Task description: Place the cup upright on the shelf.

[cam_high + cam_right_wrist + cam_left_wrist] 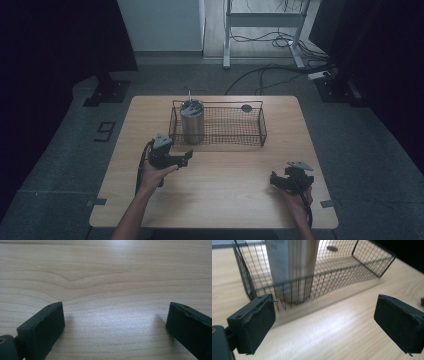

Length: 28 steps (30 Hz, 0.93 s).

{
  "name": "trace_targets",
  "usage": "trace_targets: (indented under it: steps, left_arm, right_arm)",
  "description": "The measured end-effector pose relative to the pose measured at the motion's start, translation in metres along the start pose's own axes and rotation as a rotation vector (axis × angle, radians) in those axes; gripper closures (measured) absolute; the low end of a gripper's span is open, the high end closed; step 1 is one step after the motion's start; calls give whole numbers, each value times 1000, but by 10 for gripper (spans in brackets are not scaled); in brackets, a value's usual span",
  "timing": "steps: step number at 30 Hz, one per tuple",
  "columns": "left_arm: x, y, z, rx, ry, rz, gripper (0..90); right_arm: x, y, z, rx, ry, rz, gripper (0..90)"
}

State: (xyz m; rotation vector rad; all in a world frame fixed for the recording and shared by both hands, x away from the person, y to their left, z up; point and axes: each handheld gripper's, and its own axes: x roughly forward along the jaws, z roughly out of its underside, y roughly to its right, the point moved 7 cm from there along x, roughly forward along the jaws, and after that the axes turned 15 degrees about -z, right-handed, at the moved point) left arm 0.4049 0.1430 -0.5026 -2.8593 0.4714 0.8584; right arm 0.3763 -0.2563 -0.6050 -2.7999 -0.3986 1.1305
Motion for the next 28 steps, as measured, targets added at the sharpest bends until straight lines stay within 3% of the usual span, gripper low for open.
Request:
trace_targets:
  steps: [6,14,17,23,28]
  left_arm:
    - [-7,0,29,23,-26,-12,40]
    - [-12,3,63,11,-72,-4,45]
    - [-11,0,74,34,-103,-11,47]
    - [-13,-8,84,-14,-115,-25,72]
    - [-13,-8,86,-11,-118,-37,82]
  right_arm:
    - [0,0,0,0,0,0,16]
    - [0,0,0,2,0,0,16]
    - [0,0,0,2,0,0,16]
    - [0,0,0,0,0,0,15]
    - [0,0,0,0,-1,0,15]
